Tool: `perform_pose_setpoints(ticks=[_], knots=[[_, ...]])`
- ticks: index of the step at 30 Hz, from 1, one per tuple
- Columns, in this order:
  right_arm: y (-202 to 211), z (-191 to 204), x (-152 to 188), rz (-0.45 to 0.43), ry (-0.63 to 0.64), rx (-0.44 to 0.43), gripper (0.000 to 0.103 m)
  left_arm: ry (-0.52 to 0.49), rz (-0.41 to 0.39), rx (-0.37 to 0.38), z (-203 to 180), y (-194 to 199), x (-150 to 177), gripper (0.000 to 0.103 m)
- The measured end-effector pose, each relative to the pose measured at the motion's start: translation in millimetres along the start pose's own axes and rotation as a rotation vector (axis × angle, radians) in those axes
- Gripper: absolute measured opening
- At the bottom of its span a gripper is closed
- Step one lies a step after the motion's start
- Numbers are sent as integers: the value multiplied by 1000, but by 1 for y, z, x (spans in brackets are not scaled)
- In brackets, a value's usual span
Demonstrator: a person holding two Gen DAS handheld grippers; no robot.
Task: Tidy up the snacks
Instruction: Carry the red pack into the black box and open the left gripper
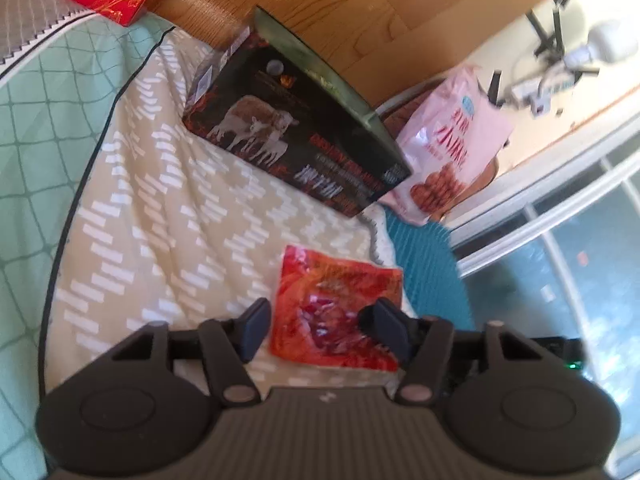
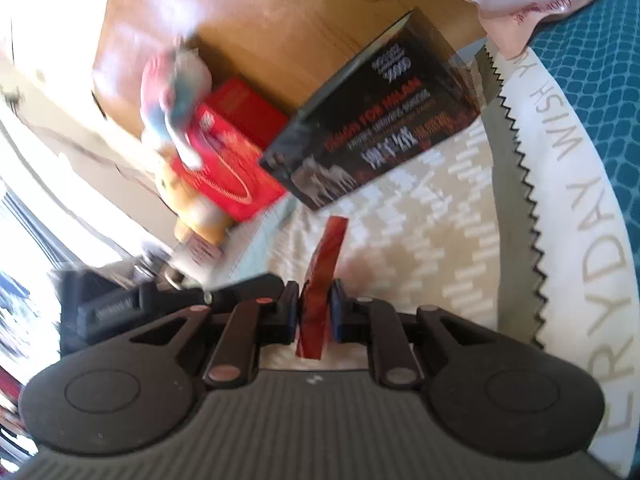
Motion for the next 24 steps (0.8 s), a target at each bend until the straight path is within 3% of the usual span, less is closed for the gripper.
perform_pose_setpoints(ticks=[3, 6, 9, 12, 14, 16, 18, 21, 24], knots=[[-1, 7, -21, -35, -44, -84, 18, 31, 8, 103, -16, 7, -12, 67], [-12, 19, -50, -62, -69, -184, 19, -31, -21, 141, -44, 14, -29, 68], [-26, 28, -85, -102, 3, -178, 19, -98, -105, 130, -72, 21, -59, 50], [-48, 29, -117, -113, 77, -130, 24, -132, -174, 90, -87, 18, -96, 46], [-66, 26, -133, -109, 145, -65, 29, -138, -205, 56, -90, 10, -116, 46], [-81, 19, -143, -104, 250, 48, 38, -152, -227, 15, -89, -3, -133, 44], [-94, 12, -144, -73, 335, 158, 40, -164, -230, -45, -83, -18, -143, 44], [-98, 8, -136, -49, 485, 322, 45, -168, -225, -116, -69, -37, -146, 45], [-88, 15, -127, -89, 627, 441, 54, -201, -264, -152, -64, -37, -143, 46]])
Point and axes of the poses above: each gripper's, at about its wrist camera, not at the fingertips, and y roughly against the way its jaws point, z to its left, x to its underside, the point moved 9 cm from there along -y, roughly the way its jaws point, and after that the axes turned 15 degrees about y, right-handed, at the moved point
